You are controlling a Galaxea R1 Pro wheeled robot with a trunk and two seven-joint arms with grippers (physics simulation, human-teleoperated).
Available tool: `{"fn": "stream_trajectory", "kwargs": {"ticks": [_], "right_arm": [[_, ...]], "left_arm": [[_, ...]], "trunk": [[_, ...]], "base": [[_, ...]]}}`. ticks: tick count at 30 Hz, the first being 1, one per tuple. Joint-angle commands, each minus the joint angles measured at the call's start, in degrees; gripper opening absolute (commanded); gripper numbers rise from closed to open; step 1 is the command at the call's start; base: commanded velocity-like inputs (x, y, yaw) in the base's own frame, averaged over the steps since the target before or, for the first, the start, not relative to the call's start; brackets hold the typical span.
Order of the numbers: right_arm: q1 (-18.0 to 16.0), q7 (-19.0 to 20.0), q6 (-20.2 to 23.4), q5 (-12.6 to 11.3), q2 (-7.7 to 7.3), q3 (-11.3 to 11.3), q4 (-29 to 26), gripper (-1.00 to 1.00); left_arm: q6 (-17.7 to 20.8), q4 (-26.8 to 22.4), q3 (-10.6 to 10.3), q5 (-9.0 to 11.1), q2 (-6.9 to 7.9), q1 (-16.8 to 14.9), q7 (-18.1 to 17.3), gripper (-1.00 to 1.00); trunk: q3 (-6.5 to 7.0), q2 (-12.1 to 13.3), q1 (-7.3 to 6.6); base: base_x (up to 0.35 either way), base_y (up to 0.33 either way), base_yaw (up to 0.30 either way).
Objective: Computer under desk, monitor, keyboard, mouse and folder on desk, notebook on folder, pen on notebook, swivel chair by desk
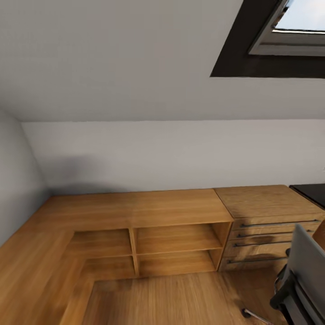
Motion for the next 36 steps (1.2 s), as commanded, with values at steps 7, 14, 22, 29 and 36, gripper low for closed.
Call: {"fn": "stream_trajectory", "kwargs": {"ticks": [7,14,22,29,36], "right_arm": [[-0.1,-0.6,-0.1,0.1,0.04,0.4,0.1,1.0],[0.0,-0.6,-0.1,0.1,0.01,0.4,0.1,1.0],[0.0,-0.6,-0.1,0.1,0.0,0.4,0.1,1.0],[0.0,-0.5,-0.1,0.1,-0.04,0.4,0.1,1.0],[0.0,-0.5,-0.1,0.1,-0.05,0.3,0.1,1.0]], "left_arm": [[0.0,-0.1,-0.5,0.1,-0.03,0.0,0.6,1.0],[0.0,-0.1,-0.5,0.1,-0.22,0.0,0.6,1.0],[0.0,-0.1,-0.5,0.2,-0.26,0.0,0.7,1.0],[0.0,-0.1,-0.4,0.2,-0.24,0.0,0.8,1.0],[0.0,-0.1,-0.4,0.2,-0.24,0.0,0.8,1.0]], "trunk": [[-0.67,-0.1,0.04],[-1.25,-0.1,0.04],[-1.84,-0.1,0.04],[-2.14,-0.1,0.04],[-2.21,-0.1,0.04]], "base": [[0.222,0.241,-0.152],[0.255,0.237,-0.155],[0.279,0.194,-0.185],[0.091,0.048,-0.25],[0.008,0.004,-0.275]]}}
